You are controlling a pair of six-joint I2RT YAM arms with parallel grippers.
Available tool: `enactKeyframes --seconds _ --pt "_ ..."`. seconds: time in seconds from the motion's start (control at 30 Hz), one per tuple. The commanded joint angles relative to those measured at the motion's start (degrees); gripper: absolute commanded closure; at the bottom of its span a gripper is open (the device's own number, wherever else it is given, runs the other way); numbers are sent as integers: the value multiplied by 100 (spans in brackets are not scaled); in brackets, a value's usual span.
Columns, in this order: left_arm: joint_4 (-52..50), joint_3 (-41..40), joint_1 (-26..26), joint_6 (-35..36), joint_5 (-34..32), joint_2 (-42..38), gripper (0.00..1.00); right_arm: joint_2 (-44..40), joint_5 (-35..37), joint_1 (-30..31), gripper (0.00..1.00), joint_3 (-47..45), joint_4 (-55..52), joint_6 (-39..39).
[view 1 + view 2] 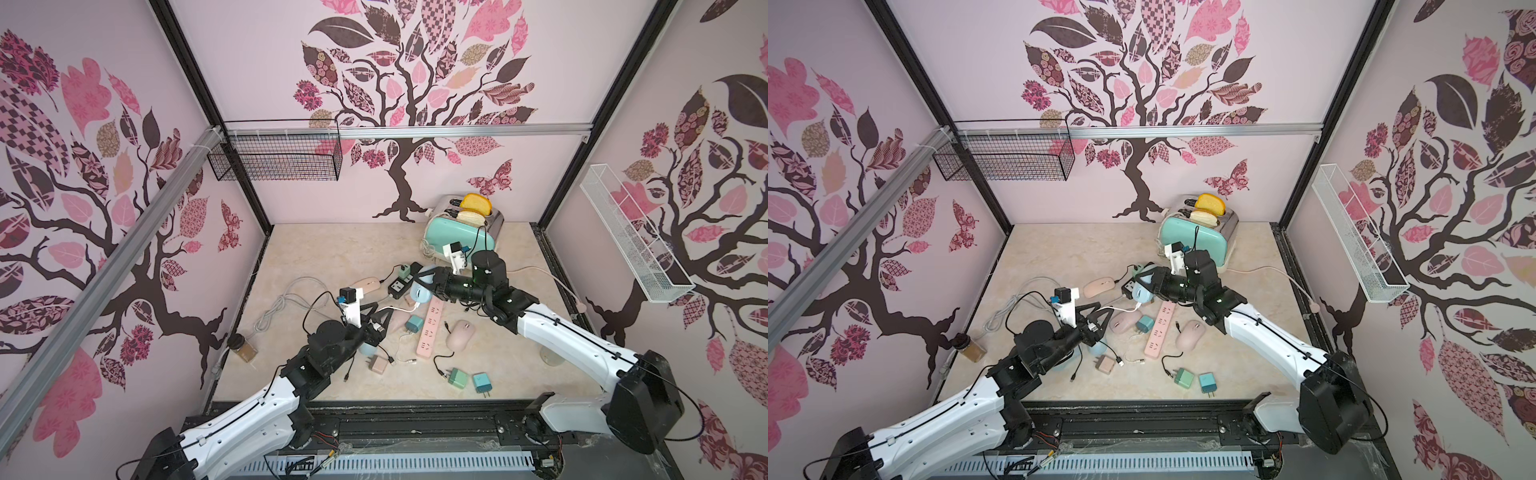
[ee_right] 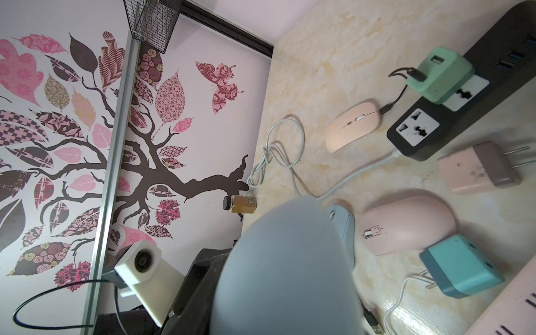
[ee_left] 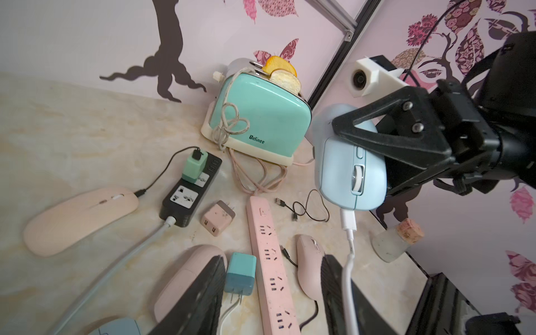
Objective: Unplug the wireless mouse
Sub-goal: Remove the power cord from the mouse.
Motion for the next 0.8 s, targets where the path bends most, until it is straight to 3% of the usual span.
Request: enactKeyframes --seconds 0.0,0.1,0.17,0.27,0.33,0.4,0.43,0.5,0.53,0.57,0.67,0.77 --pt "-998 257 73 -276 281 208 48 -202 647 -69 77 493 -809 -800" --pt "-905 -44 19 -340 193 127 43 -369 1631 -75 78 812 -1600 -1331" --pt "-634 -121 19 -158 628 134 41 -394 1885 -260 78 831 -1731 -1202" --pt "-716 0 2 -43 783 342 39 -389 2063 -560 78 726 -1514 -858" --pt "-934 64 -29 -99 628 449 39 -311 2785 -566 79 986 -1961 -876" --pt "-739 -42 -24 -89 1056 522 34 -141 3181 -596 80 1221 -2218 -997" --pt "-482 -93 -9 -80 1566 638 30 -54 3131 -597 80 1274 -2163 -1099" --pt "290 -70 -65 -63 3091 1165 33 205 2306 -621 81 1342 -1770 -1289" --pt "818 -88 -157 -132 3532 1405 36 312 1848 -623 81 1333 -1548 -1321" --pt "1099 -95 -285 -210 3537 1509 24 439 1333 -617 82 1350 -1419 -1229" --pt "833 -215 -381 -206 2179 988 18 548 701 -404 82 1165 -1344 -912" --pt "835 -252 -209 -101 1952 405 13 454 381 20 81 610 -727 -749"
